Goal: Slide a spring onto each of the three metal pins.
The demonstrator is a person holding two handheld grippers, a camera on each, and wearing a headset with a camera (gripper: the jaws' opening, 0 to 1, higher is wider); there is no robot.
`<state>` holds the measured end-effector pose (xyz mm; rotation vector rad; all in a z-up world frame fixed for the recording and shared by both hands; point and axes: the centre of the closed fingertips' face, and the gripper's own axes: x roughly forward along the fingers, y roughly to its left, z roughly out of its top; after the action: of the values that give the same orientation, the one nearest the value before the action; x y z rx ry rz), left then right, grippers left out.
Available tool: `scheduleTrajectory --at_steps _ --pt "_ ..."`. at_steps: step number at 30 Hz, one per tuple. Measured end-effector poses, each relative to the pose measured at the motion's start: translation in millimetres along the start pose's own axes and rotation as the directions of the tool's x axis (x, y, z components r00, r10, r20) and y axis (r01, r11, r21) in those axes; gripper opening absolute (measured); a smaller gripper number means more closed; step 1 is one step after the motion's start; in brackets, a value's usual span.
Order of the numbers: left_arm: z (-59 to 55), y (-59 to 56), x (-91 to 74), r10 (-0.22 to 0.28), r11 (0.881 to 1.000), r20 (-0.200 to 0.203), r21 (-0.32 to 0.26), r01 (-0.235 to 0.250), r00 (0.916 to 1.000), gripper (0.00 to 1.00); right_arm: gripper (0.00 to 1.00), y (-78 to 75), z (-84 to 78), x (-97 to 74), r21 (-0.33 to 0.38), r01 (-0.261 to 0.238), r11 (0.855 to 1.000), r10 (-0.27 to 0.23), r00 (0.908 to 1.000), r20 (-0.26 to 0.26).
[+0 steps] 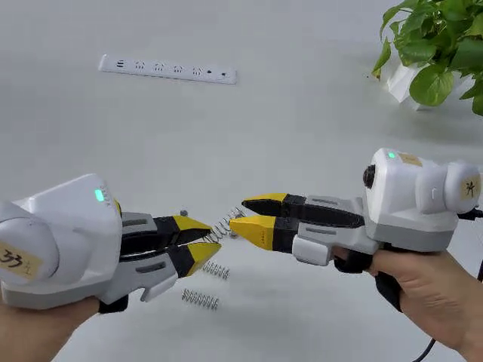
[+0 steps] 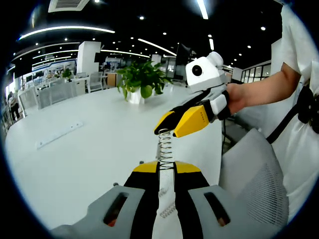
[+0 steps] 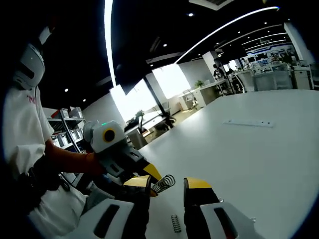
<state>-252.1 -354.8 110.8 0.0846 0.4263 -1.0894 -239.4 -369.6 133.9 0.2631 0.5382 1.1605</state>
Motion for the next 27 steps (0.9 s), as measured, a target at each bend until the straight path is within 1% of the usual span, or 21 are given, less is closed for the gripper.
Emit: scheduleTrajectory --at_steps 3,10,15,19,25,27 --pt "2.7 -1.3 -0.2 -0.005 1.0 0.011 -0.001 0.005 0.9999 0.07 0.2 1.5 0.2 -0.7 0.013 -0.006 1.0 0.006 1.0 0.003" --pt "4.2 -4.2 0.9 -0.014 1.0 0.015 0.005 0.014 0.9998 0.07 0.14 2.9 2.1 -2.5 0.037 -0.016 0.999 0.016 0.9997 0.016" --pt "6.2 -5.2 1.5 -0.019 1.0 0.021 0.008 0.019 0.9996 0.07 0.12 4.3 3.4 -2.7 0.054 -0.026 0.998 0.024 0.9993 0.027" --pt "6.6 -5.5 1.7 -0.021 1.0 0.022 0.007 0.021 0.9995 0.07 0.07 5.1 3.9 -2.0 0.052 -0.026 0.998 0.024 0.9993 0.028" --pt "6.6 -7.3 1.8 -0.028 1.0 0.022 0.005 0.028 0.9994 0.07 0.07 6.4 5.8 -0.9 0.036 -0.029 0.999 0.028 0.9993 0.024" --pt "7.2 -7.6 1.9 -0.028 1.0 0.023 0.006 0.028 0.9994 0.07 0.07 9.4 7.5 -0.1 0.032 -0.033 0.999 0.033 0.9991 0.026"
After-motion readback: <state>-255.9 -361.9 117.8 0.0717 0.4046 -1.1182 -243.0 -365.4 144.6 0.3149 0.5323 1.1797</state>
